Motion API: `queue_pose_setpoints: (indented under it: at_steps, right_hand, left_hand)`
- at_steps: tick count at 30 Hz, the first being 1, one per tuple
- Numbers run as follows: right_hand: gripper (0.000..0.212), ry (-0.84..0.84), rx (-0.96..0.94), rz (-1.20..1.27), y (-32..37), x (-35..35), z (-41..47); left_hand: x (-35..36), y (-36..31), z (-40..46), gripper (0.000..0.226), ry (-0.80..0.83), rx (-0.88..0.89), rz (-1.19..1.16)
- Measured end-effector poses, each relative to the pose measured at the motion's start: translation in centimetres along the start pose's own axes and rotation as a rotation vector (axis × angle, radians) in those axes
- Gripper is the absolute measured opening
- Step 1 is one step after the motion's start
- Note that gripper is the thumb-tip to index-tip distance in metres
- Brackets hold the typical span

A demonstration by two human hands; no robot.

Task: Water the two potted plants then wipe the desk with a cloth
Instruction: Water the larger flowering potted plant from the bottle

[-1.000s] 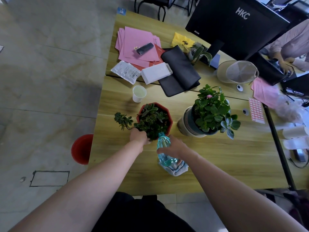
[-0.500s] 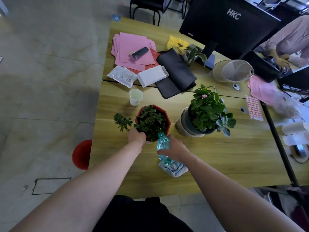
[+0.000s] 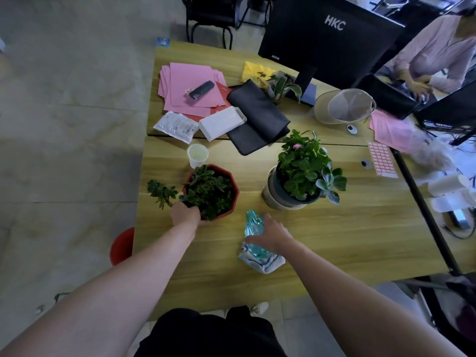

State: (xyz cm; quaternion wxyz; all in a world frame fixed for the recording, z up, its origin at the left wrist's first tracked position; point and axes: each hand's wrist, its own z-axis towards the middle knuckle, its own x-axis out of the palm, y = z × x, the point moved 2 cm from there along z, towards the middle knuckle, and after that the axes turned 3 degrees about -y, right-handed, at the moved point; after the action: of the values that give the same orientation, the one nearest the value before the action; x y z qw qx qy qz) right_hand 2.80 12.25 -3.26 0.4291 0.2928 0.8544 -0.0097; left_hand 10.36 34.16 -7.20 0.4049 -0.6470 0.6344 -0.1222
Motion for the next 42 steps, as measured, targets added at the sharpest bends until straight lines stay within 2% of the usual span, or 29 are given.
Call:
queue_pose_setpoints:
  at_steps: [4, 7, 10, 12, 16, 20, 23, 27, 37, 40, 42]
  right_hand:
    - [0.099, -0.006, 0.004, 0.03, -1.2, -0.4, -0.1]
    - [0.105, 0.001, 0.017, 0.053, -2.2, -0.7, 0.0]
    - [0.103, 0.004, 0.023, 0.073, -3.6, -1.1, 0.2]
    - [0.098, -0.001, 0.024, 0.08, -4.7, -1.4, 0.3]
    - [0.093, -0.014, 0.018, 0.124, -7.4, -1.9, 0.5]
    - [0.094, -0.024, 0.0, 0.153, -10.2, -2.7, 0.5]
    - [0.097, -0.038, -0.028, 0.162, -12.5, -3.6, 0.4]
    - [0.1, -0.049, -0.07, 0.137, -15.2, -5.3, 0.6]
    - [0.086, -0.104, -0.159, 0.107, -18.7, -9.0, 1.2]
    - [0.086, -0.125, -0.162, 0.128, -19.1, -9.4, 1.5]
    - [0.084, -0.154, -0.168, 0.161, -19.2, -9.7, 1.7]
  left_hand:
    - [0.5, 1.4, 0.0, 0.032, 0.05, -0.186, -0.301]
    - [1.7, 2.8, -1.7, 0.029, 0.072, -0.334, -0.441]
    - [3.7, 3.8, -4.4, 0.014, 0.148, -0.454, -0.413]
    - [5.7, 4.4, -6.3, 0.011, 0.236, -0.473, -0.337]
    - [9.4, 4.1, -8.9, 0.01, 0.387, -0.387, -0.184]
    - [12.7, 1.5, -10.7, 0.013, 0.427, -0.221, -0.143]
    - [14.9, 0.3, -12.0, 0.021, 0.388, -0.147, -0.153]
    - [17.3, 0.8, -14.1, 0.024, 0.354, -0.131, -0.186]
    - [22.0, 1.1, -17.4, 0.026, 0.292, -0.127, -0.294]
    - [23.1, 0.2, -17.0, 0.016, 0.292, -0.111, -0.263]
    - [23.8, -0.5, -16.5, 0.023, 0.298, -0.069, -0.253]
